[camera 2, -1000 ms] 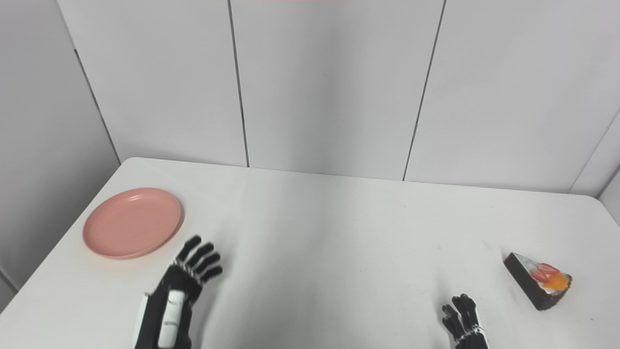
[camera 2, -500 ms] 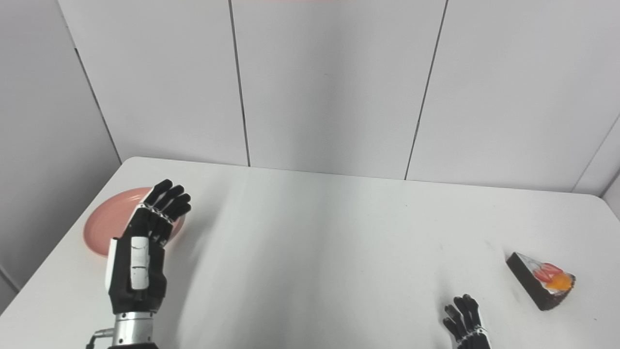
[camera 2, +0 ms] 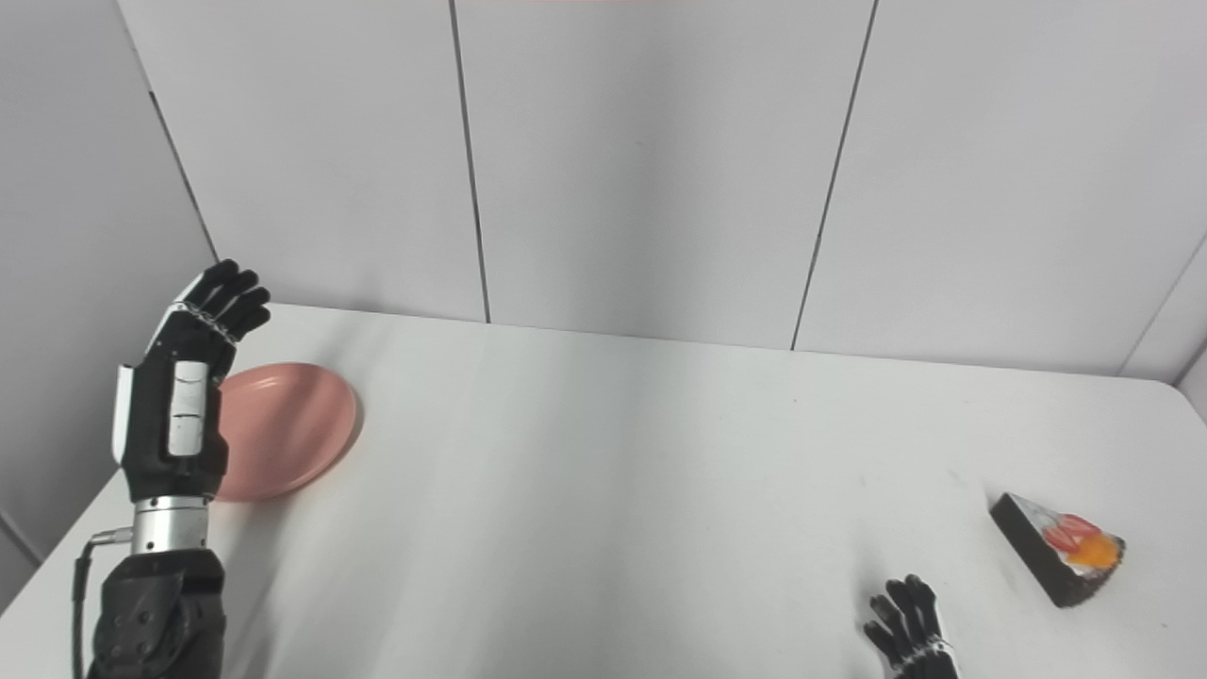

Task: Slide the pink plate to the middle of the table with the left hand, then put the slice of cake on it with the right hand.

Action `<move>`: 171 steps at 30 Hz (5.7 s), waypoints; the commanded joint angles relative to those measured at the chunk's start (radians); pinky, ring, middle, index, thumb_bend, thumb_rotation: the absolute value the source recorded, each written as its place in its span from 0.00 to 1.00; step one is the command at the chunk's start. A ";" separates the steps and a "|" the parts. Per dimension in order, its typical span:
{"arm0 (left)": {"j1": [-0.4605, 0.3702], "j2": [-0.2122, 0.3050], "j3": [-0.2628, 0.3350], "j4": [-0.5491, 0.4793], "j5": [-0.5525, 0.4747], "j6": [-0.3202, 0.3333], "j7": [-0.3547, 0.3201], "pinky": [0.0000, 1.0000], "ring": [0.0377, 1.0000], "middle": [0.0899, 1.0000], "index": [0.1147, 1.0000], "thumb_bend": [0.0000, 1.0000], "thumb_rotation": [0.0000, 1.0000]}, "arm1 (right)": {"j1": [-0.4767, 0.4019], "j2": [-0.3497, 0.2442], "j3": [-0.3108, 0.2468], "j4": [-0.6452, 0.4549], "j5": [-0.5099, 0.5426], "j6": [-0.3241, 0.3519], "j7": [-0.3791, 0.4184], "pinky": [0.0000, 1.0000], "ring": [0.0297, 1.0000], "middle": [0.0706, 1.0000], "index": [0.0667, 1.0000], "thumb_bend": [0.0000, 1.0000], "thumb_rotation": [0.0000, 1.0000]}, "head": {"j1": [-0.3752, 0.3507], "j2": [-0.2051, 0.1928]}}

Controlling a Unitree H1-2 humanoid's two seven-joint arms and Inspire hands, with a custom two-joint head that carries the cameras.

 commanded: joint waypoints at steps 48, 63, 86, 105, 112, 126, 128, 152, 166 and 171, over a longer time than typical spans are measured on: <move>-0.329 0.279 0.154 0.909 0.018 -0.074 -0.078 0.75 0.78 0.82 0.81 0.74 0.78 | -0.002 0.005 0.023 0.048 -0.007 0.064 -0.002 0.89 0.91 0.94 0.96 0.88 1.00 | -0.017 0.023; -0.377 0.251 0.175 1.046 -0.115 -0.073 -0.199 0.66 0.81 0.84 0.82 0.82 0.79 | 0.009 0.007 0.035 0.014 -0.023 0.082 -0.012 0.86 0.90 0.94 0.95 0.89 1.00 | -0.044 0.050; -0.351 0.210 0.109 0.995 -0.176 -0.071 -0.353 0.76 0.80 0.84 0.86 0.84 0.77 | 0.009 0.006 0.055 0.005 -0.027 0.087 -0.011 0.85 0.89 0.93 0.95 0.87 1.00 | -0.067 0.067; -0.295 0.124 0.072 0.820 -0.160 -0.009 -0.302 0.70 0.79 0.84 0.85 0.84 0.77 | 0.014 0.005 0.068 -0.006 -0.030 0.093 -0.017 0.85 0.89 0.94 0.94 0.86 1.00 | -0.077 0.079; -0.261 0.060 0.052 0.694 -0.147 0.048 -0.222 0.74 0.81 0.85 0.90 0.83 0.78 | 0.025 0.006 0.073 -0.015 -0.034 0.092 -0.018 0.85 0.89 0.94 0.94 0.86 1.00 | -0.089 0.062; -0.189 -0.023 -0.012 0.495 -0.117 0.162 -0.186 0.81 0.84 0.89 0.92 0.79 0.79 | 0.031 0.008 0.089 -0.044 -0.044 0.109 -0.021 0.83 0.89 0.93 0.94 0.86 0.98 | -0.113 0.081; -0.175 -0.036 -0.016 0.456 -0.127 0.198 -0.184 0.81 0.84 0.89 0.92 0.76 0.80 | 0.033 0.009 0.091 -0.047 -0.048 0.111 -0.022 0.83 0.89 0.94 0.94 0.86 0.98 | -0.120 0.088; -0.157 -0.144 -0.080 0.352 -0.148 0.233 -0.241 0.81 0.88 0.90 0.91 0.93 0.77 | 0.048 0.089 0.146 -0.104 -0.190 0.139 -0.070 0.80 0.88 0.93 0.94 0.78 0.96 | -0.382 0.152; -0.064 -0.269 -0.135 0.199 -0.130 0.257 -0.218 0.91 0.89 0.89 0.88 0.89 0.76 | 0.044 0.145 0.184 -0.150 -0.257 0.192 -0.096 0.79 0.87 0.93 0.95 0.78 1.00 | -0.493 0.187; -0.043 -0.276 -0.170 0.169 -0.106 0.258 -0.229 0.88 0.88 0.89 0.87 0.90 0.74 | 0.047 0.159 0.200 -0.166 -0.285 0.208 -0.108 0.80 0.88 0.94 0.95 0.77 1.00 | -0.518 0.194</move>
